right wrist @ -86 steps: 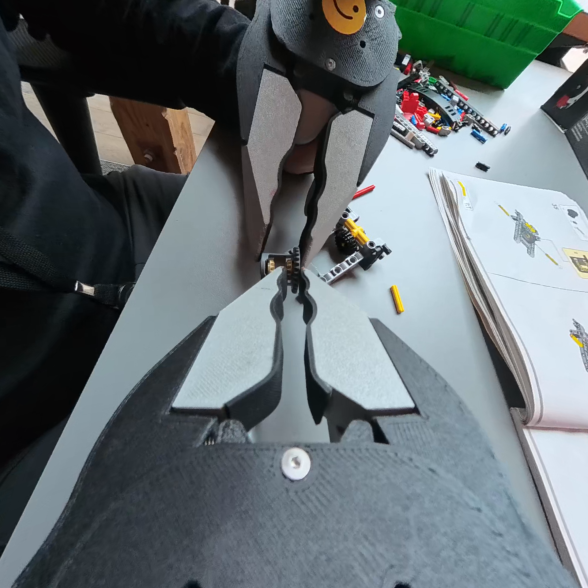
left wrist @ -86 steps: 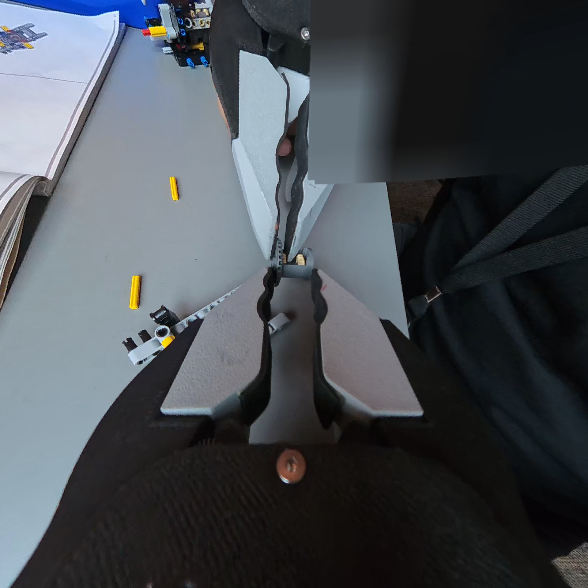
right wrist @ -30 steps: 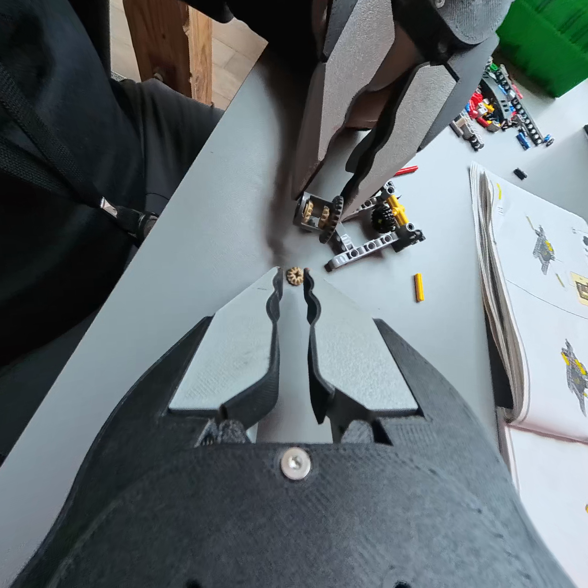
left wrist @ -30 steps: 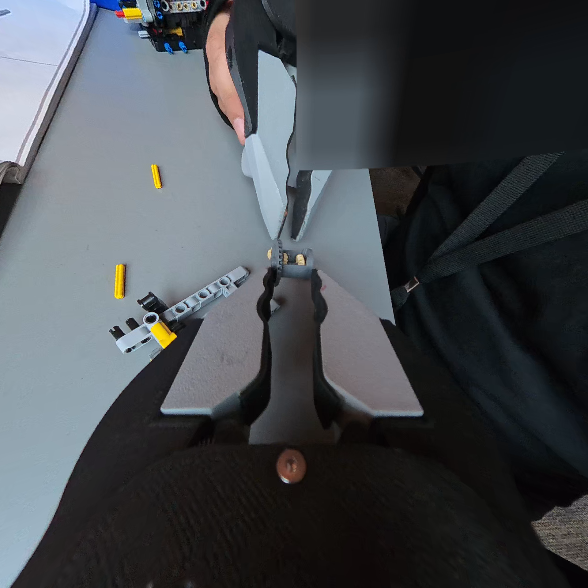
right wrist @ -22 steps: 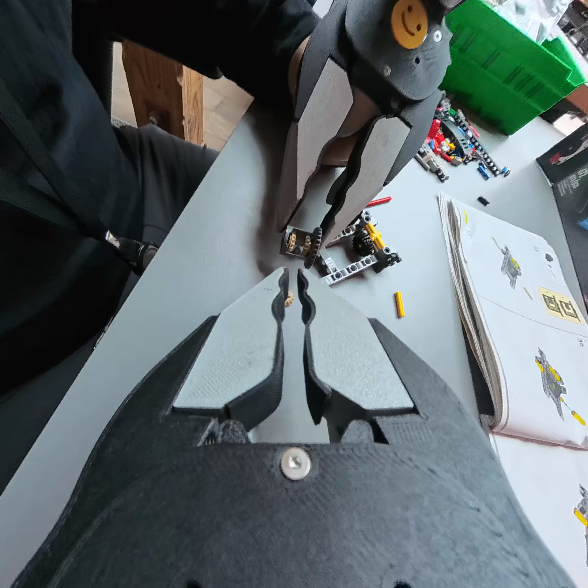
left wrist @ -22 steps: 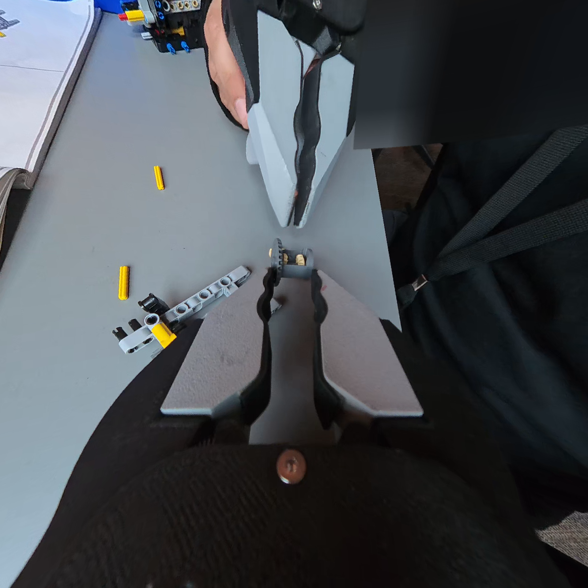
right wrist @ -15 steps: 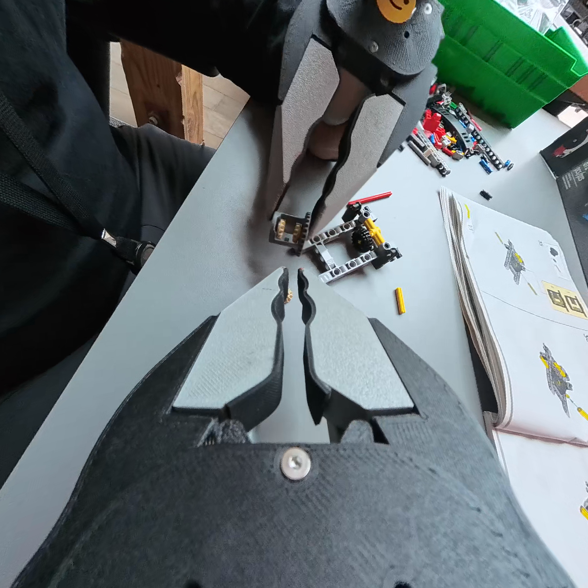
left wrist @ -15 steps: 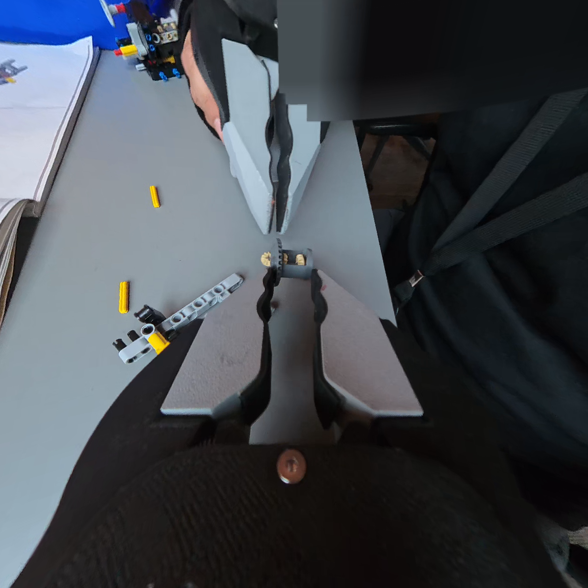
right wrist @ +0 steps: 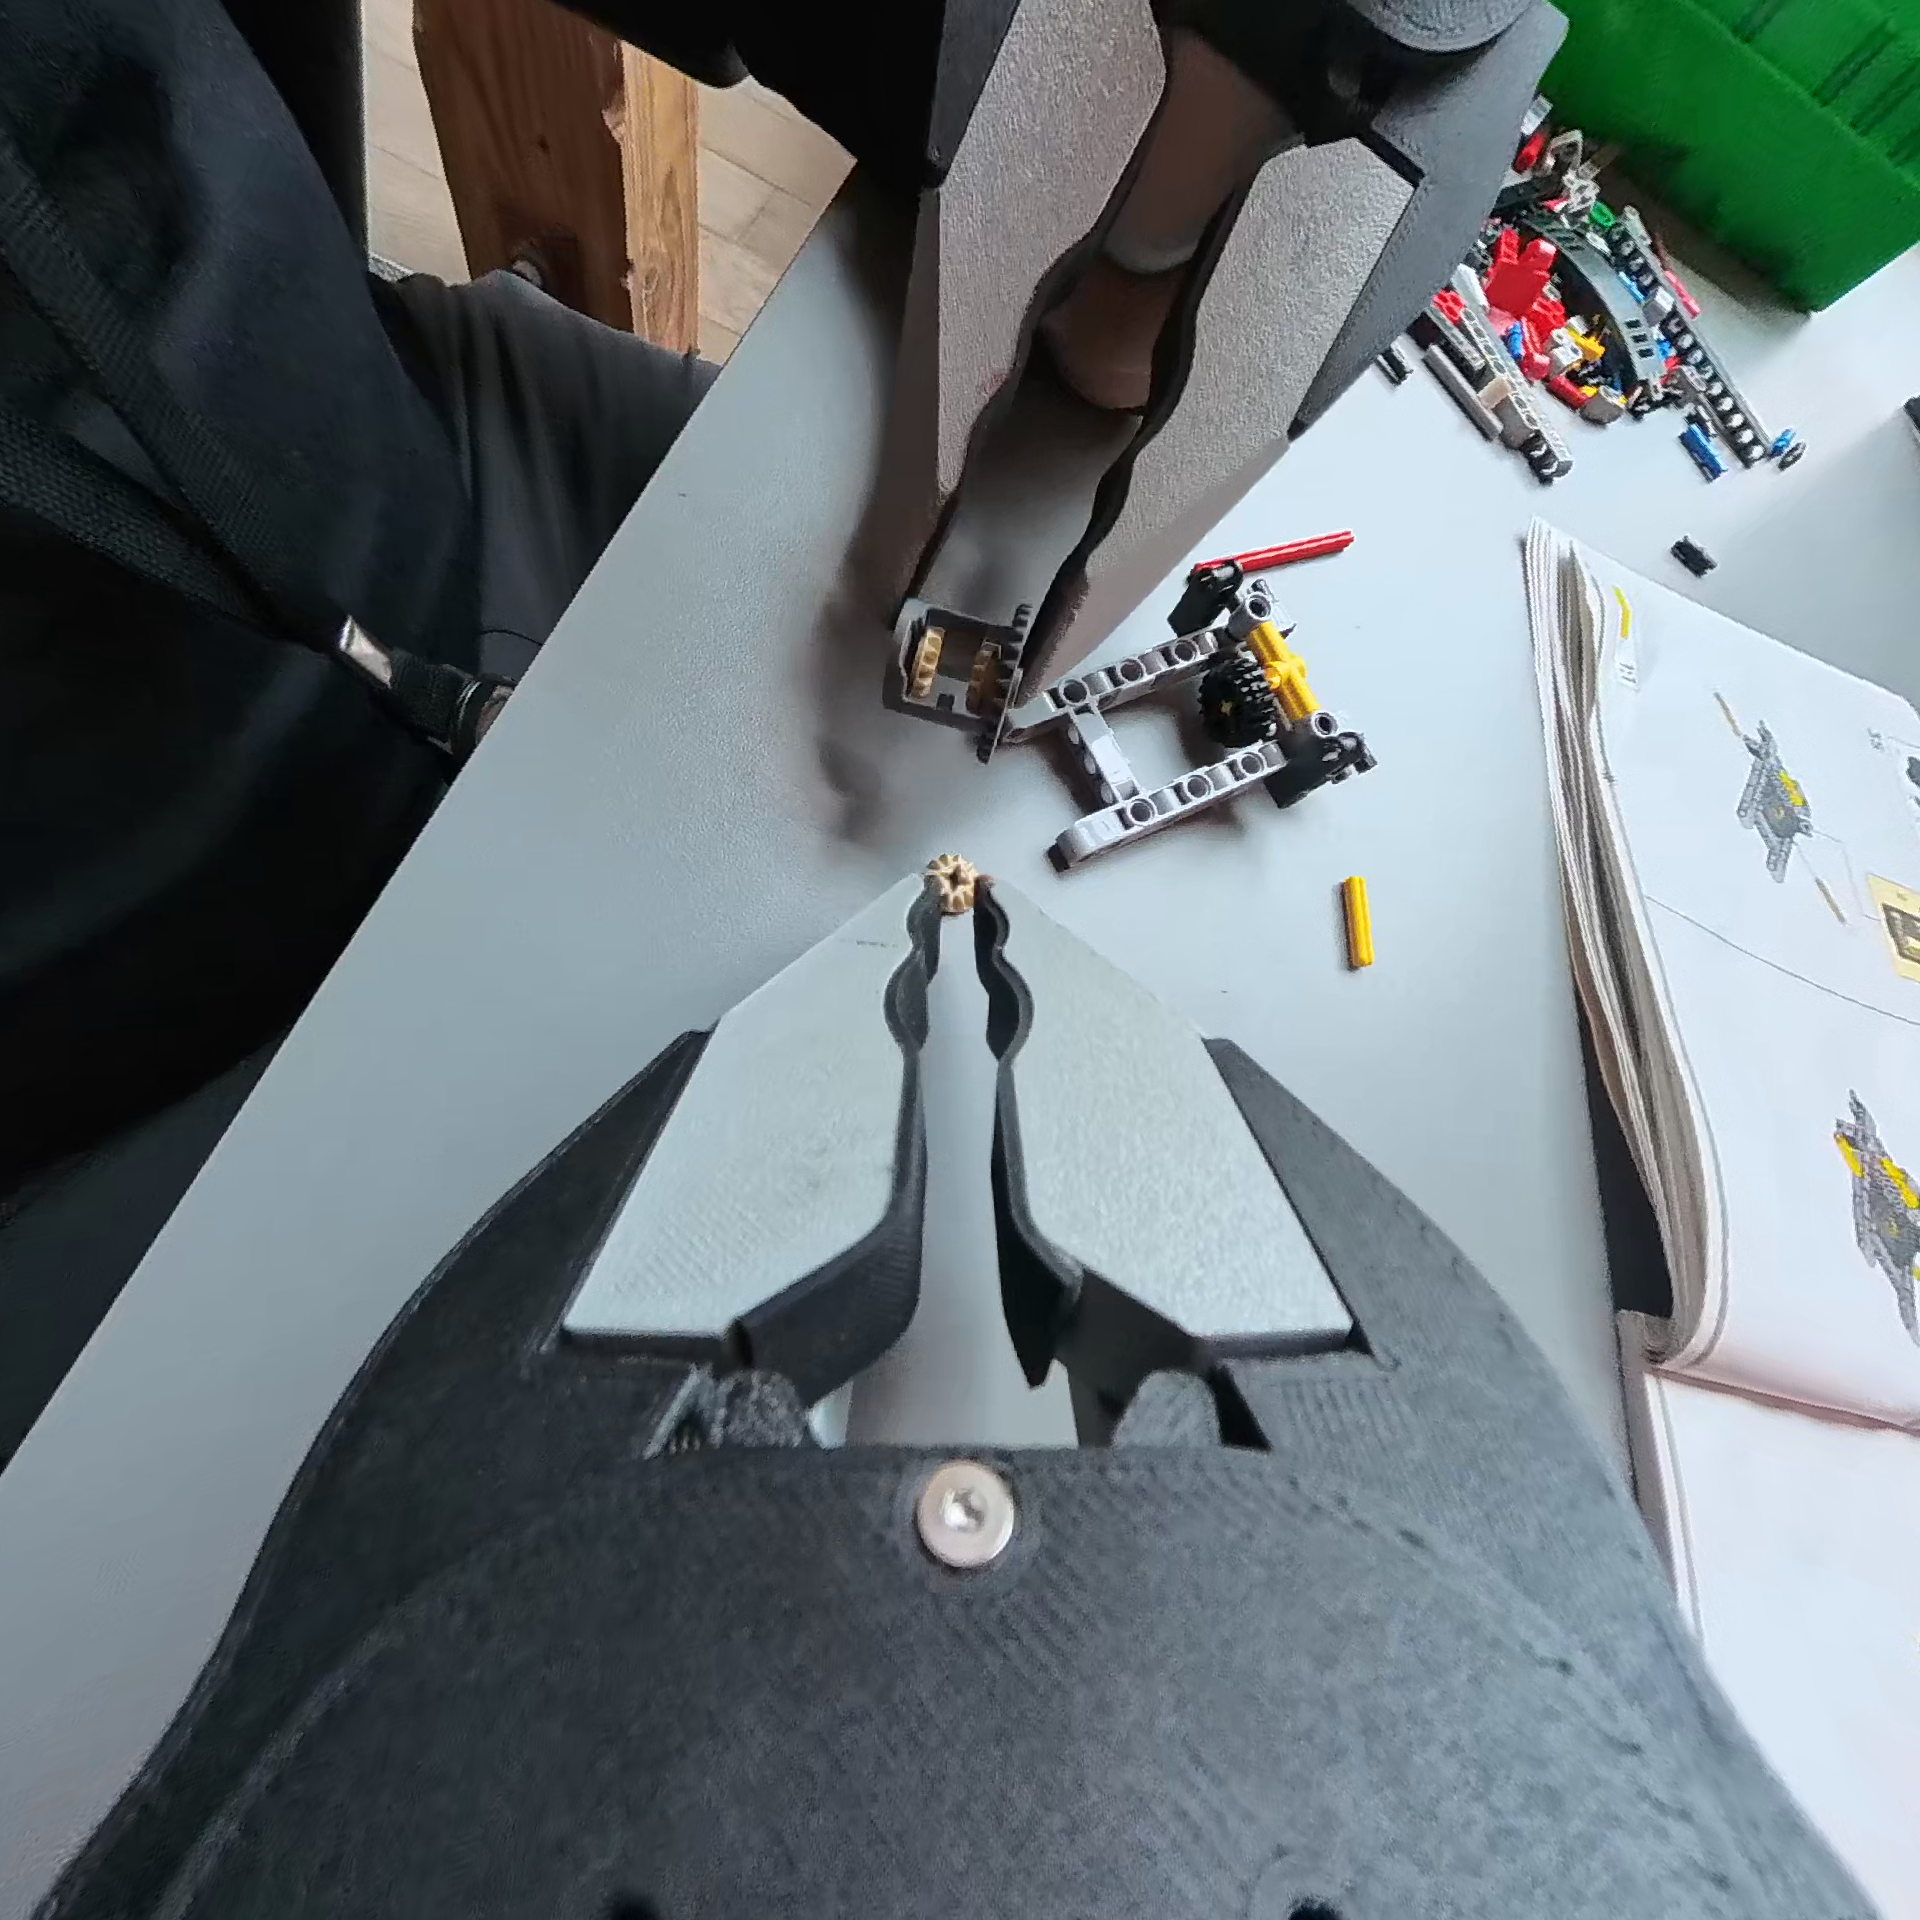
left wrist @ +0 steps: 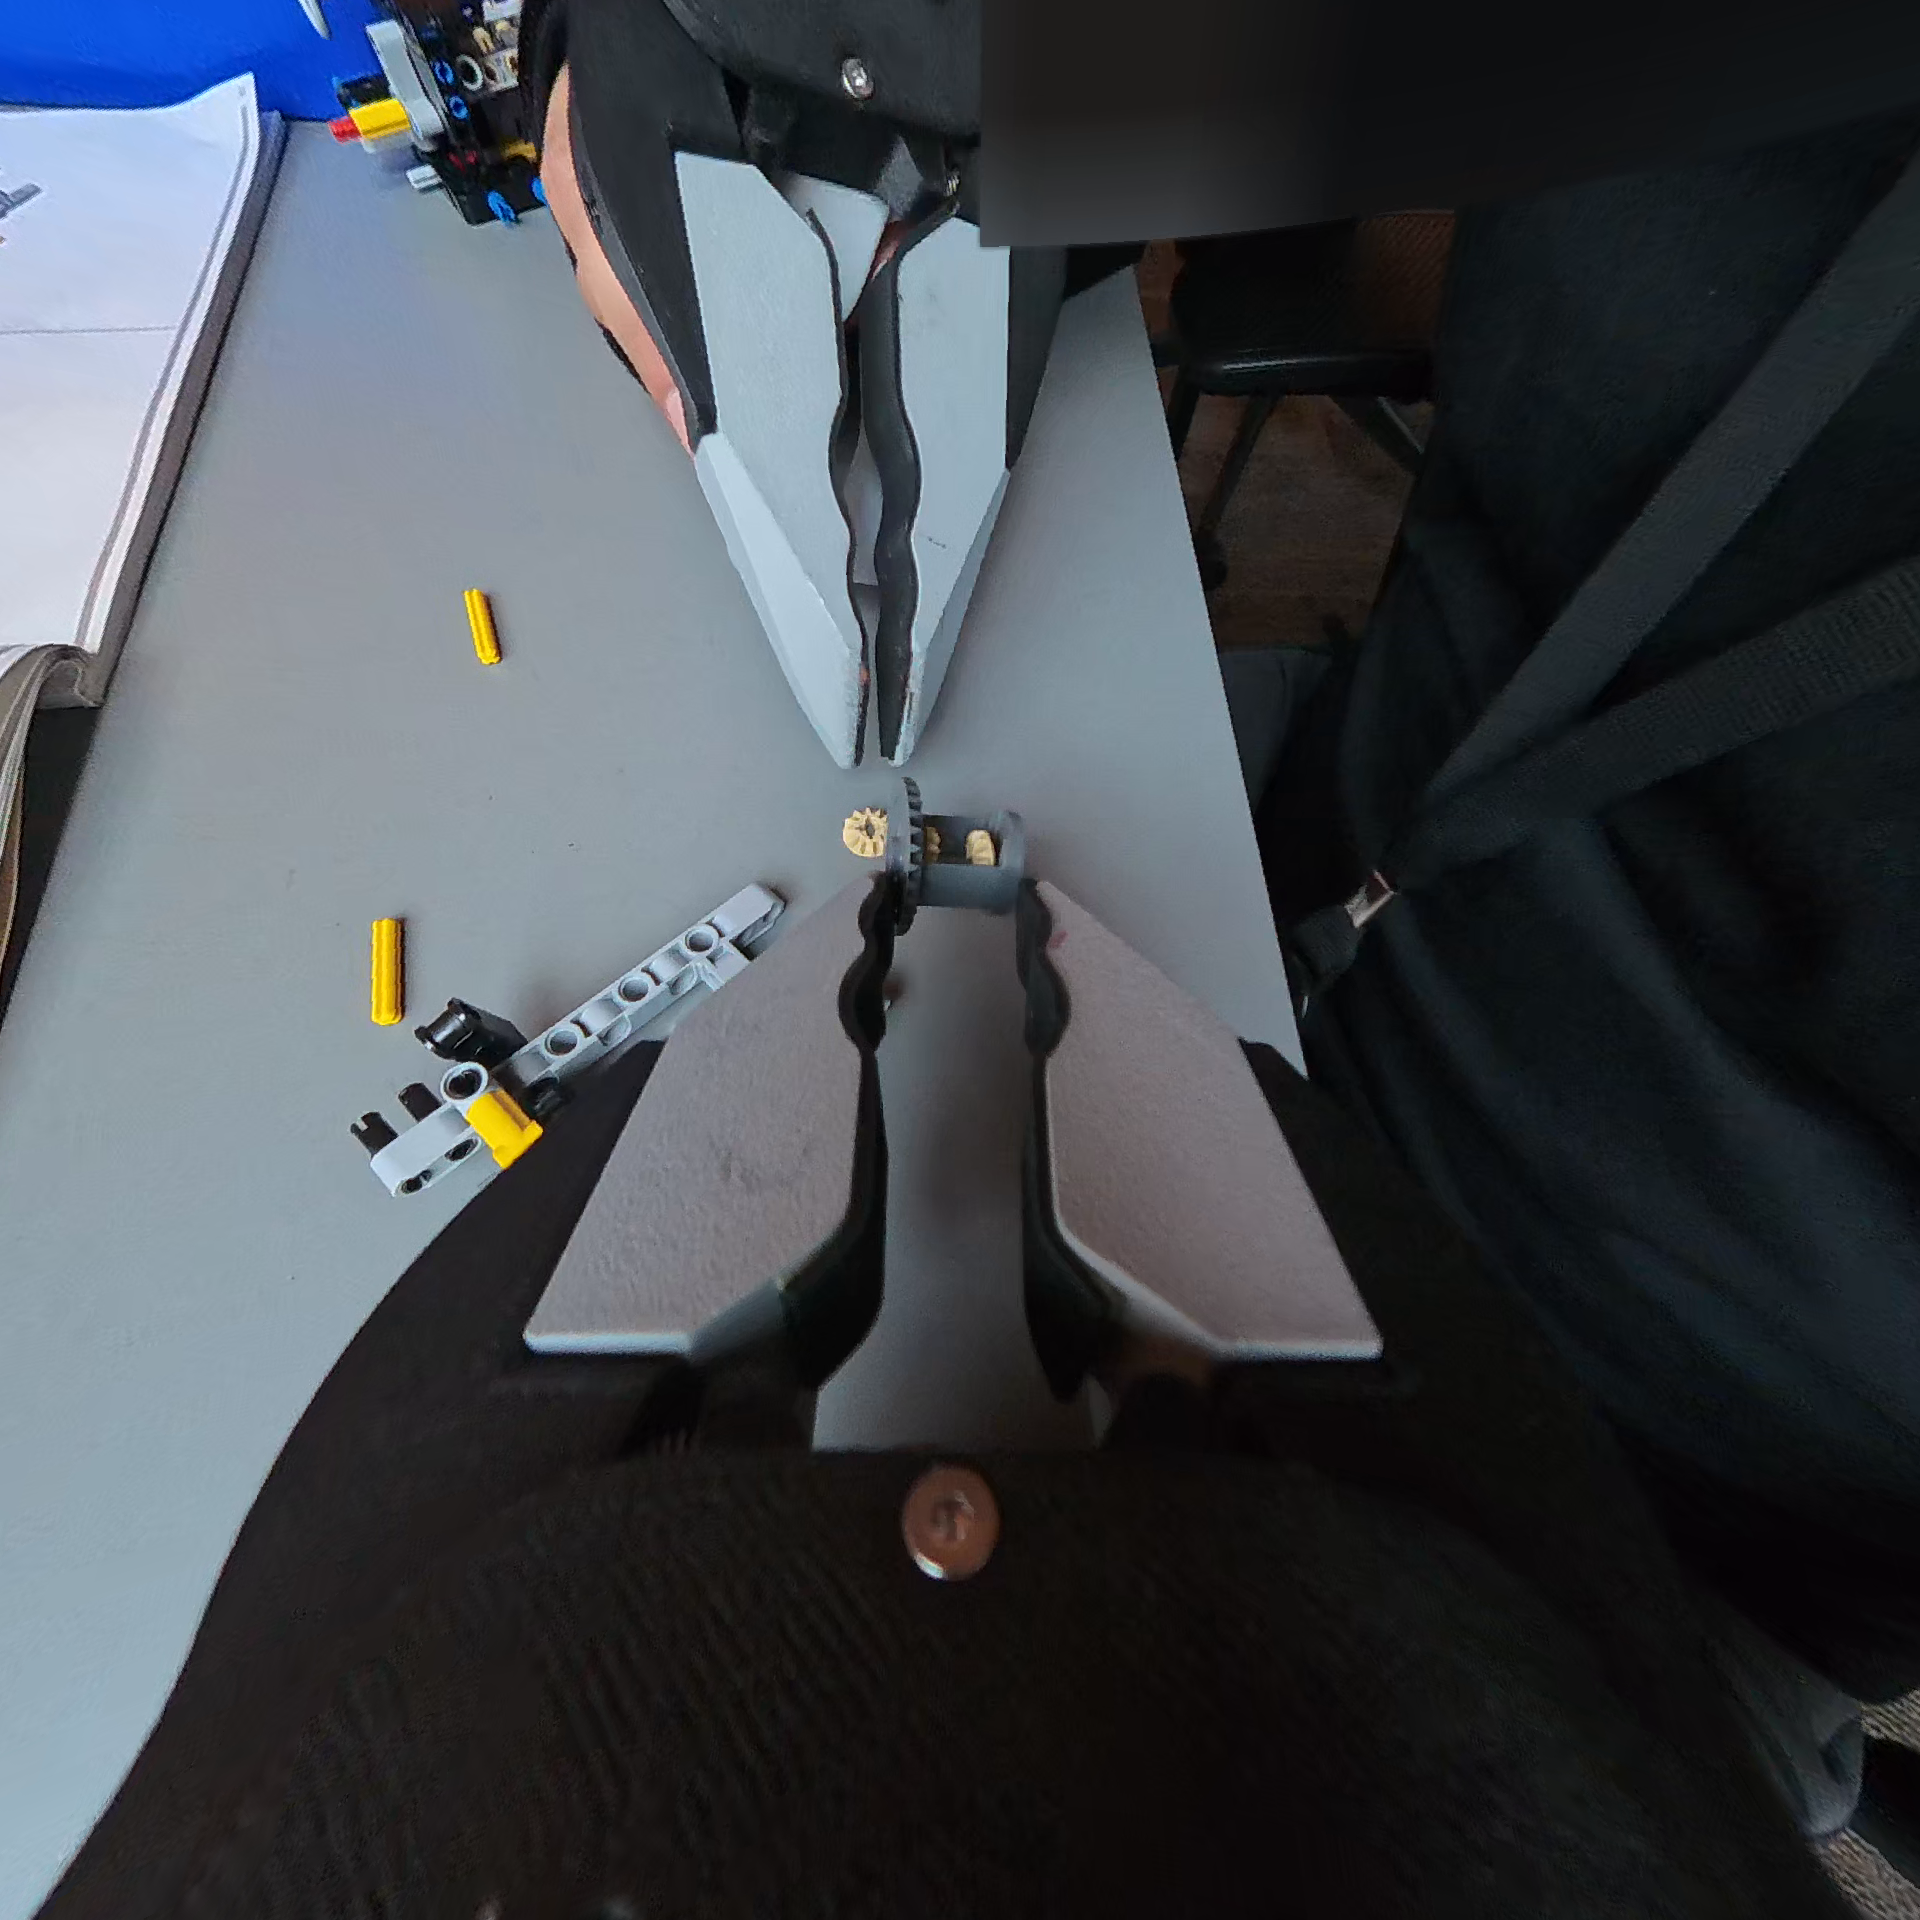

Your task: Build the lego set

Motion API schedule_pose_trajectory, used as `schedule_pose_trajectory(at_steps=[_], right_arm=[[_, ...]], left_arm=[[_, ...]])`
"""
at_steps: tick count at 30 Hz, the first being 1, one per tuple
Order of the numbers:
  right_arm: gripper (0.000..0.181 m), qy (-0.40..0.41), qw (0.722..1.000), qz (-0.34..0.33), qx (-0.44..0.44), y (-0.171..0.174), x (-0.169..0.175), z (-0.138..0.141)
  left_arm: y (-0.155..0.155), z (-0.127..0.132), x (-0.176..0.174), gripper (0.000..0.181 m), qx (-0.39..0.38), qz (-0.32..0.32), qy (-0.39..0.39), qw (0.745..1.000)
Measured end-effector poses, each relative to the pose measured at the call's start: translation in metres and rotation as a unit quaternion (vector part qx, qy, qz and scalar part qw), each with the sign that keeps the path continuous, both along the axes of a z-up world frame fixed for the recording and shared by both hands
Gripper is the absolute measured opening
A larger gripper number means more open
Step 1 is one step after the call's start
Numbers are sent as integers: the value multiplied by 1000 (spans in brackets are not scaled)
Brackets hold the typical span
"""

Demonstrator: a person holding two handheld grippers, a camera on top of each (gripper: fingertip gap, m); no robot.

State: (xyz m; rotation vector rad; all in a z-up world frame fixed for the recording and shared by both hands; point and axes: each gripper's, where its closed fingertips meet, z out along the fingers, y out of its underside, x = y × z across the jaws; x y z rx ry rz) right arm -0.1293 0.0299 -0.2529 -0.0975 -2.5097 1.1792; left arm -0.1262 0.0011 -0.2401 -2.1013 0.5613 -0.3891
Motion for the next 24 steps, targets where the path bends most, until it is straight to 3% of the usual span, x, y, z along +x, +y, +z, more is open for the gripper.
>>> schedule_pose_trajectory(at_steps=[24], right_arm=[[3,-10,1000,-9,5,5,-5,-3]], left_arm=[[2,-1,-3,20,-7,11,-6,1000]])
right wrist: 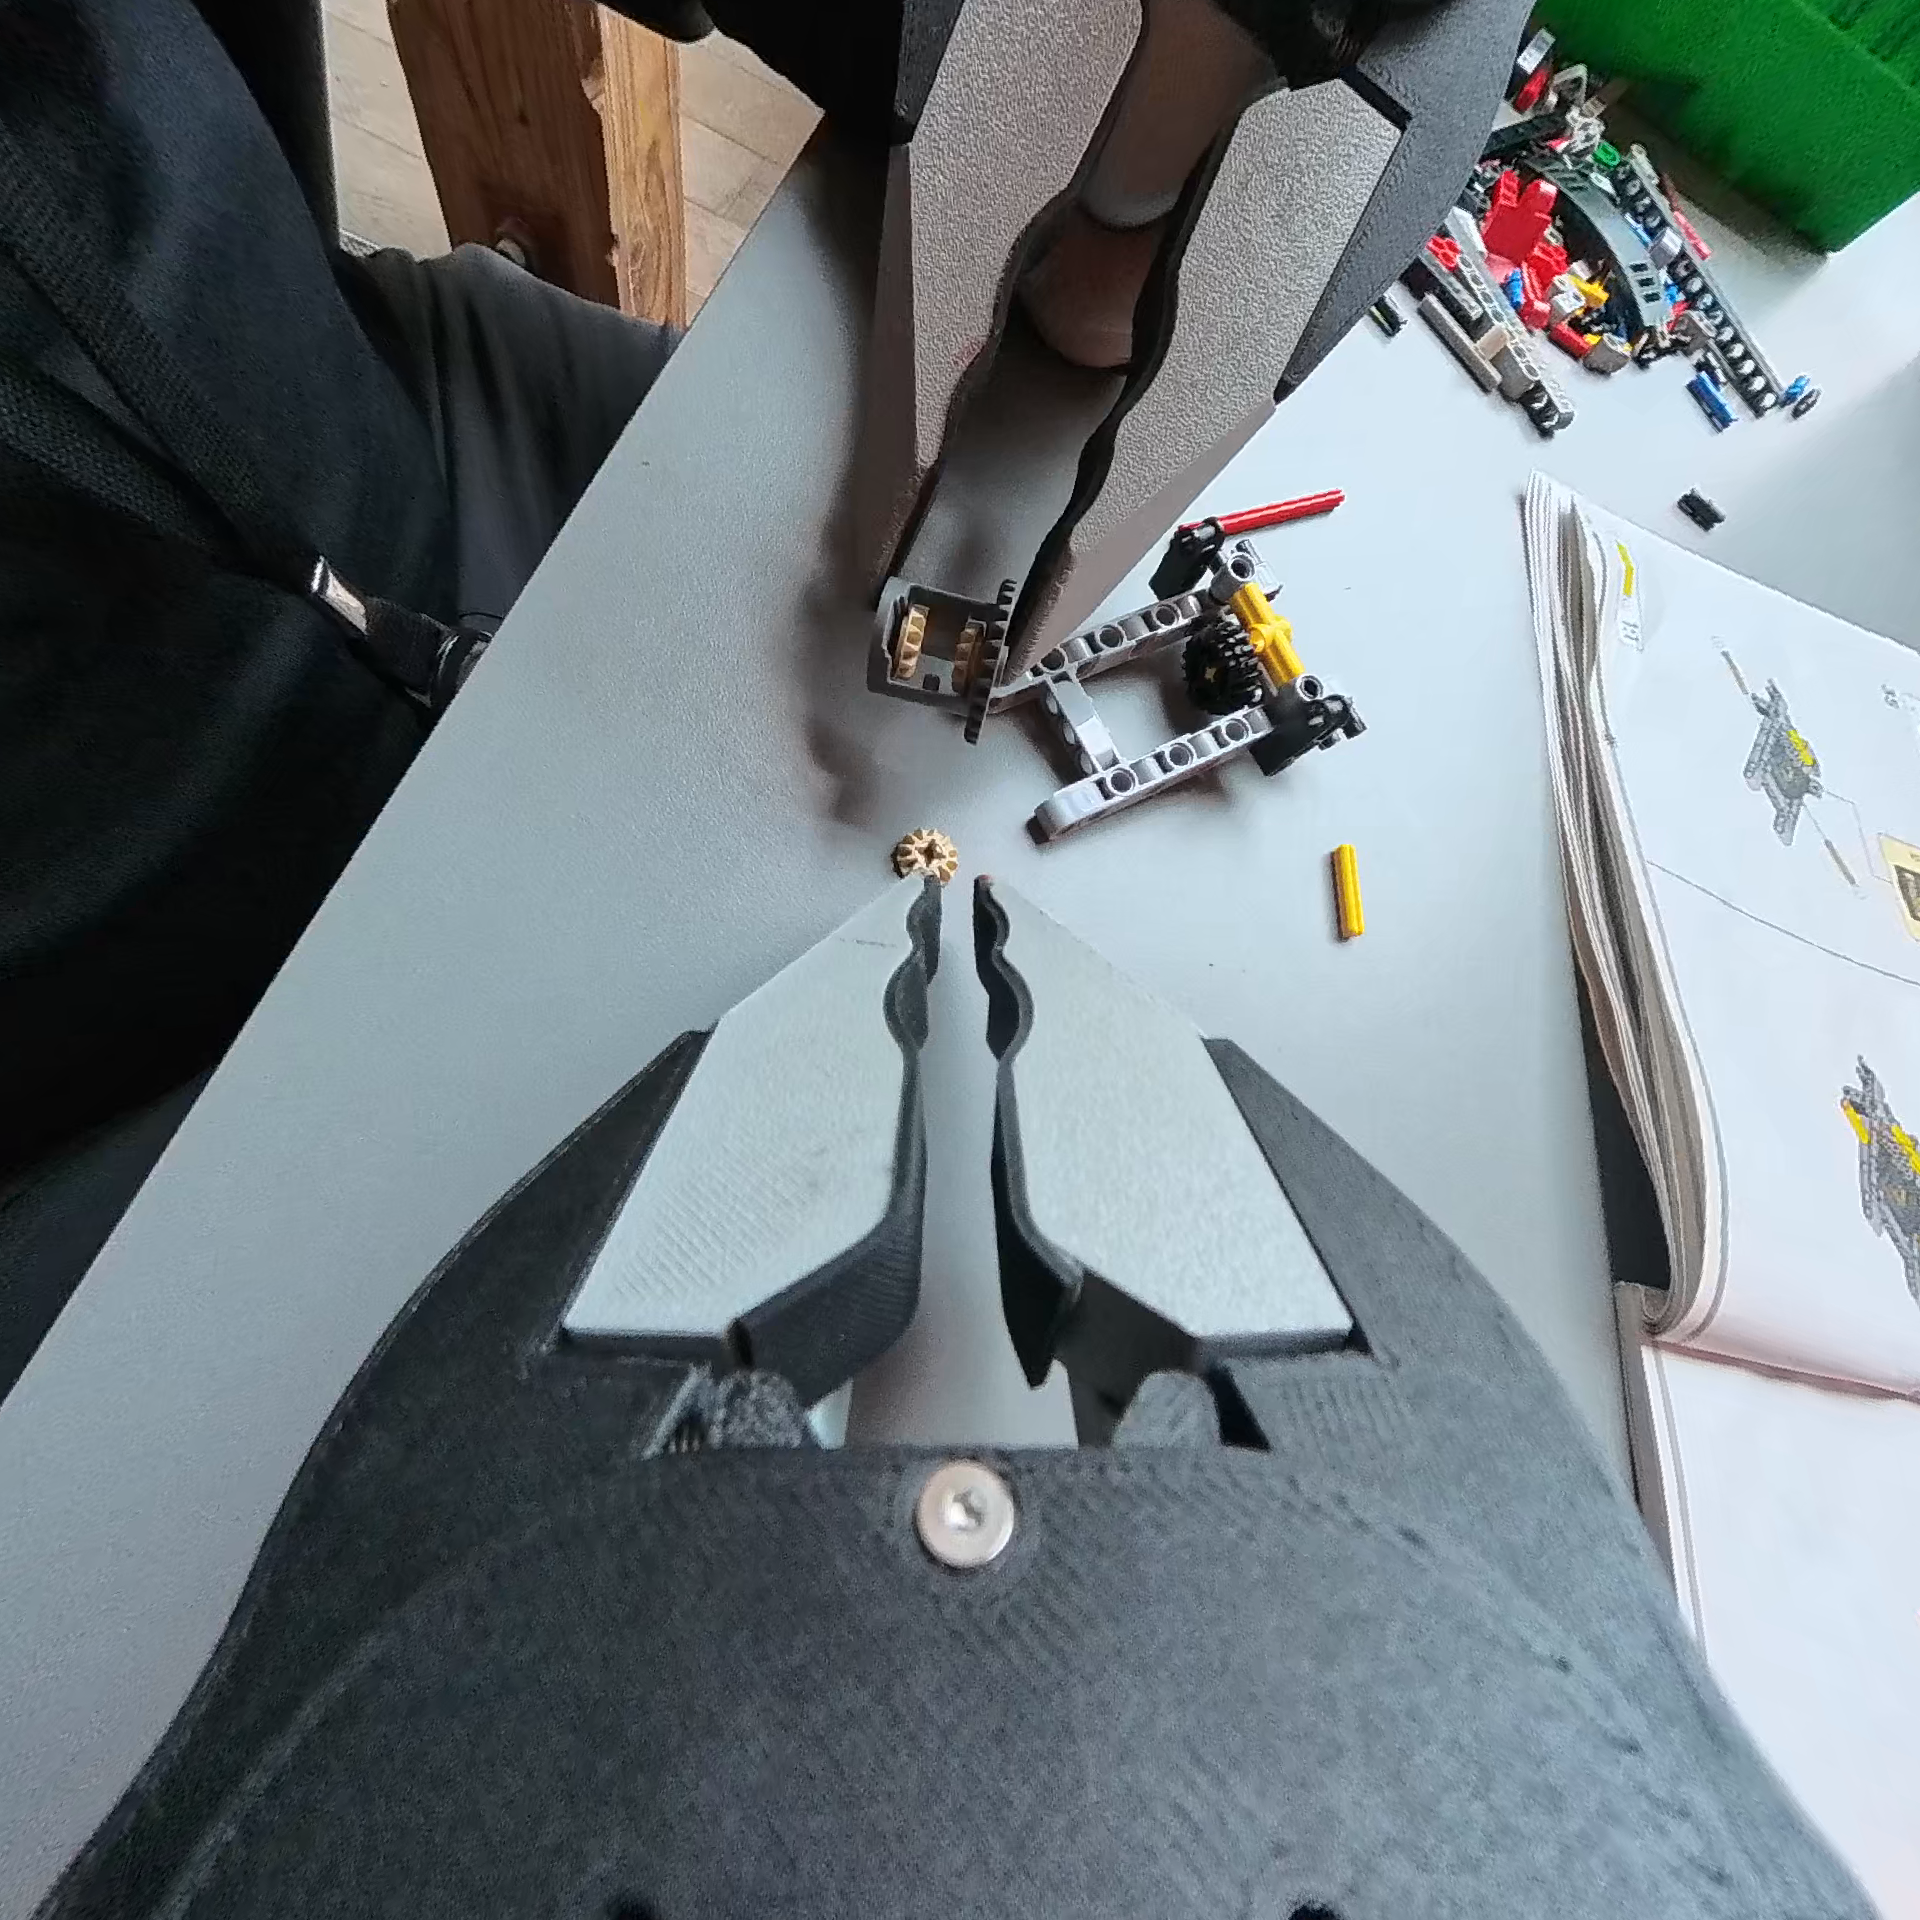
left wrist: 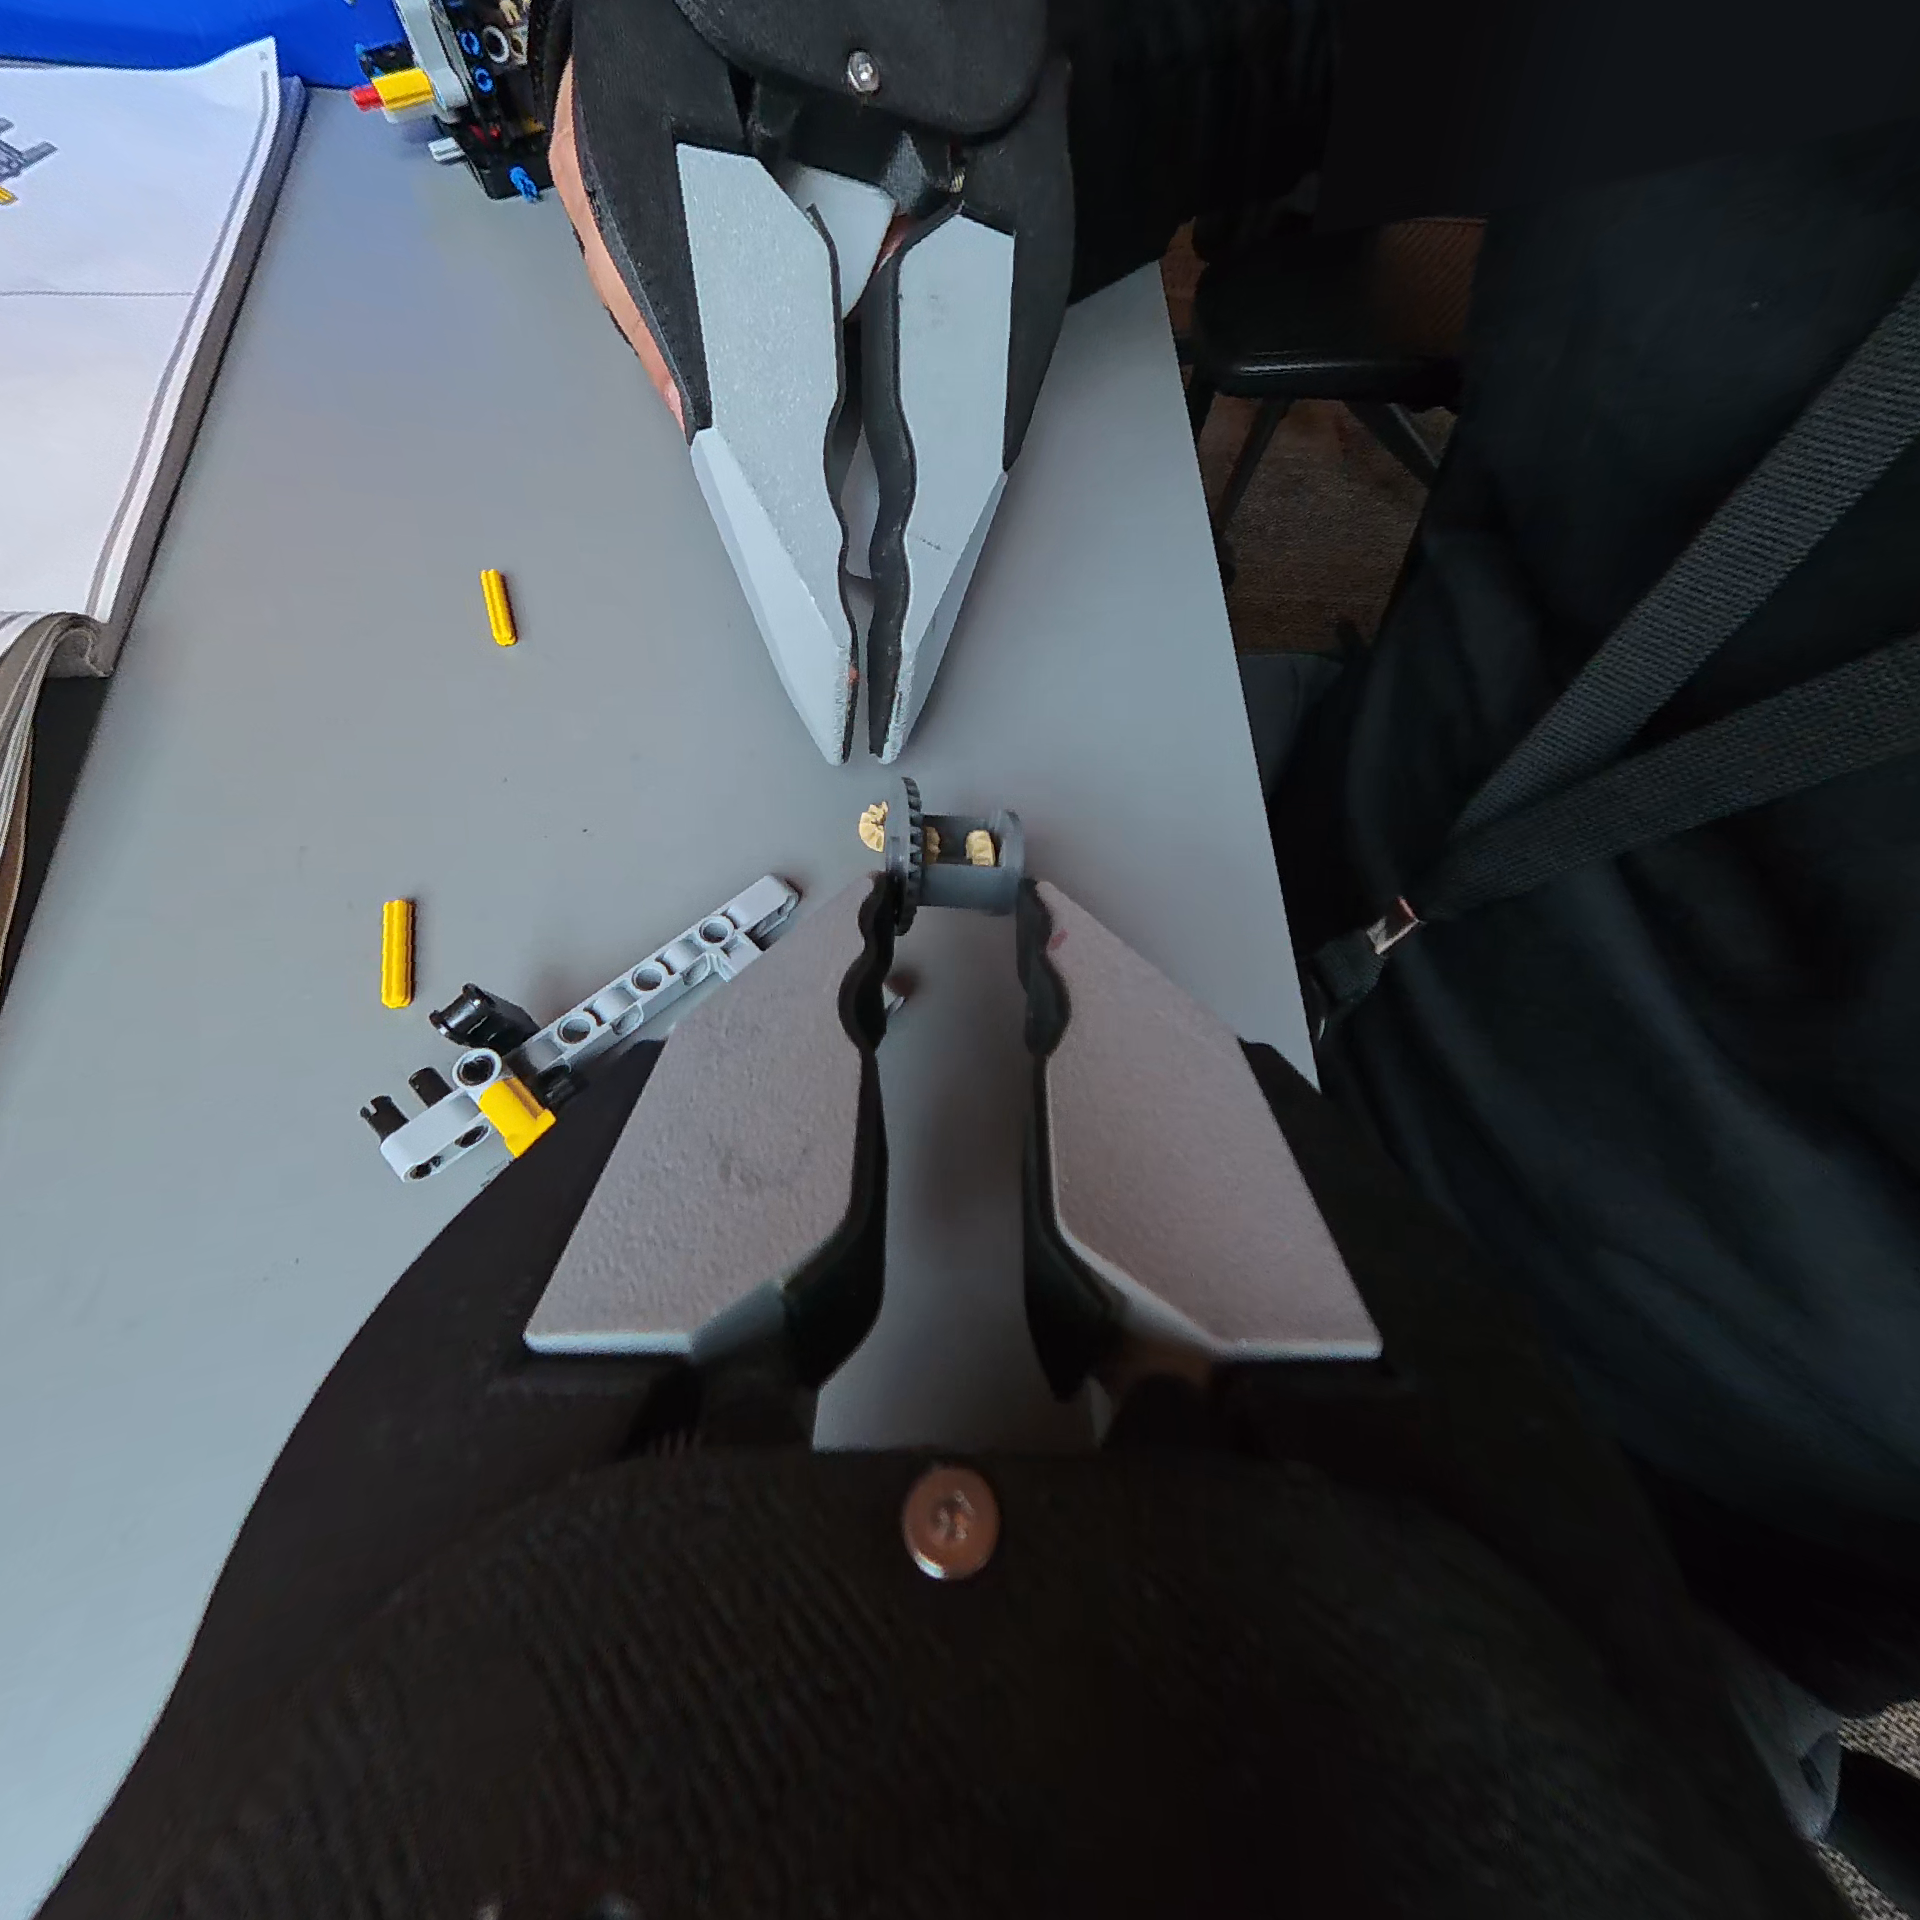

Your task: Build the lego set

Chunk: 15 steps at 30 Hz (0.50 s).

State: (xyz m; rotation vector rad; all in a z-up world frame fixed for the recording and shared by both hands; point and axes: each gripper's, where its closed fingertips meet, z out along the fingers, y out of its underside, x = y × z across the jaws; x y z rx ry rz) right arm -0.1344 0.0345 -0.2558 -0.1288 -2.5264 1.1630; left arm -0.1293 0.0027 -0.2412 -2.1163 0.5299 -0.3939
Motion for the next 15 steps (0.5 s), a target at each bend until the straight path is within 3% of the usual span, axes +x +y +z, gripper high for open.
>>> schedule_pose_trajectory(at_steps=[15], right_arm=[[2,3,1000,0,3,1,0,-1]], left_arm=[[1,0,-1,20,0,4,-2,1000]])
